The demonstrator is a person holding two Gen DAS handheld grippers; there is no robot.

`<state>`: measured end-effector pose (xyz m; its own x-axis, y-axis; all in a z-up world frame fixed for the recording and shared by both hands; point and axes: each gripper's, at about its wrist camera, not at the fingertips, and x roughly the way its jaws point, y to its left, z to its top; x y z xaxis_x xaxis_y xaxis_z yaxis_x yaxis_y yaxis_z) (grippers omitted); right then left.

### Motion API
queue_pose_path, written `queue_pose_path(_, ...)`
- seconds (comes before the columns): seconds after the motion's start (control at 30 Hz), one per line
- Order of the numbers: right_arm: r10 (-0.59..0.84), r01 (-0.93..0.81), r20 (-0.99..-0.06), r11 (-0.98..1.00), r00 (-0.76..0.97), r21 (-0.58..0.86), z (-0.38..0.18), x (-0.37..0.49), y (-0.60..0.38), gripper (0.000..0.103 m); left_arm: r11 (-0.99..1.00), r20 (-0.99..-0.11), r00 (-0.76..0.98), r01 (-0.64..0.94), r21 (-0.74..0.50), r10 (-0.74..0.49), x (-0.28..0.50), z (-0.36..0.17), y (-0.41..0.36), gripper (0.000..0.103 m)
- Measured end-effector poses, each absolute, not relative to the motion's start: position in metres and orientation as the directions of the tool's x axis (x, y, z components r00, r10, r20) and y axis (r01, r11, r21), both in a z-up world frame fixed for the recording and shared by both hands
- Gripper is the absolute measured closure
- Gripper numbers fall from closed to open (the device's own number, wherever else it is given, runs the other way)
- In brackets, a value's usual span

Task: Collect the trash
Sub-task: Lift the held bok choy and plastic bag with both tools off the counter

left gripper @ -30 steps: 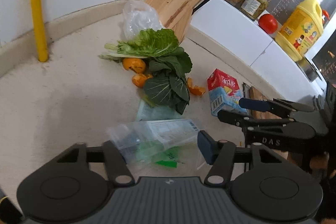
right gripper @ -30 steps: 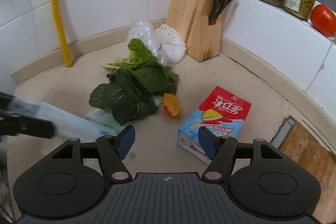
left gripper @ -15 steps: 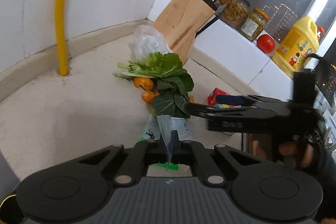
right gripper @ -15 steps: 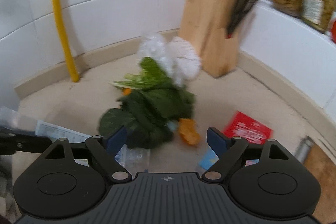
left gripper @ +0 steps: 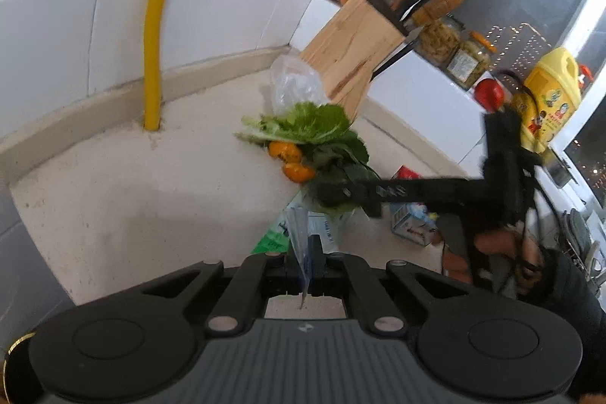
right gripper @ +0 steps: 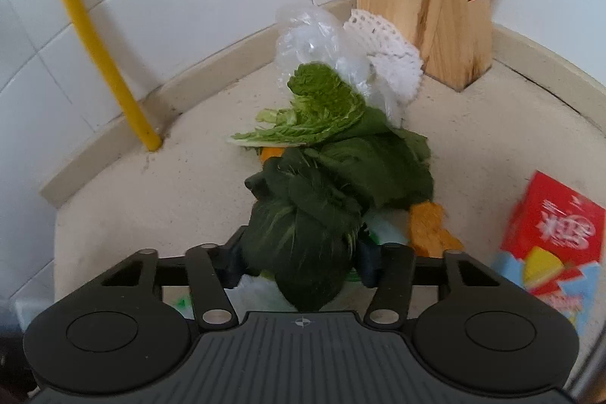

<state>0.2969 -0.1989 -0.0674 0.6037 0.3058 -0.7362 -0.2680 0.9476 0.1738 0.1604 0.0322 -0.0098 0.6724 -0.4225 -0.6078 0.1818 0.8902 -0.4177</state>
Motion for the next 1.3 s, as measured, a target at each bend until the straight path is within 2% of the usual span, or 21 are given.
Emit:
queue_pose_path(0.13,0.369,-0.293,-0.699,0.927,0.613,0.232,-0.046,0.264,-0.212,0.044,0.885,-0.582,0.689,0.199,-0.421,-0.432,0.160,0.001,0.036,0.103)
queue_pose_path(0.33,0.362,-0.278,-0.647,0.932,0.671,0.233,-0.022,0.231,-0.228,0.044,0.887,-0.588,0.681,0.219,-0.405,-0.437,0.156,0.003,0.034,0.103)
queue_pose_path(0.67,0.281,-0.241,-0.742,0.956,0.609,0.165,-0.058,0.216,-0.228,0.044,0.894,-0.667,0.606,0.197,-0.403,-0.434,0.157,-0.031,0.027,0.103)
queue_pose_path(0.8,0.269,-0.225,-0.761,0.960,0.590,0.164,-0.070,0.217,-0.225,0.036,0.899,-0.676,0.600,0.206,-0.387,-0.428,0.156,-0.034,0.025,0.103)
queue_pose_path(0.83,0.261,-0.217,-0.761,0.963,0.594,0.162,-0.073,0.218,-0.226,0.030,0.898,-0.678,0.596,0.209,-0.386,-0.430,0.157,-0.035,0.025,0.100)
queue_pose_path(0.97,0.254,-0.204,-0.742,0.966,0.621,0.160,-0.071,0.220,-0.230,0.021,0.893,-0.686,0.580,0.204,-0.401,-0.440,0.164,-0.042,0.023,0.085)
queue_pose_path(1.07,0.246,-0.194,-0.746,0.968,0.619,0.158,-0.074,0.226,-0.228,0.020,0.892,-0.686,0.577,0.206,-0.403,-0.443,0.164,-0.044,0.018,0.084)
queue_pose_path(1.1,0.243,-0.190,-0.748,0.969,0.617,0.158,-0.075,0.227,-0.227,0.021,0.891,-0.681,0.582,0.209,-0.403,-0.445,0.164,-0.045,0.016,0.084)
queue_pose_path(1.2,0.238,-0.167,-0.751,0.971,0.616,0.171,-0.079,0.229,-0.229,0.040,0.888,-0.677,0.582,0.213,-0.409,-0.451,0.162,-0.043,0.013,0.096)
queue_pose_path(1.3,0.249,-0.145,-0.748,0.968,0.615,0.203,-0.076,0.226,-0.233,0.044,0.886,-0.665,0.593,0.223,-0.407,-0.454,0.157,-0.037,0.013,0.099)
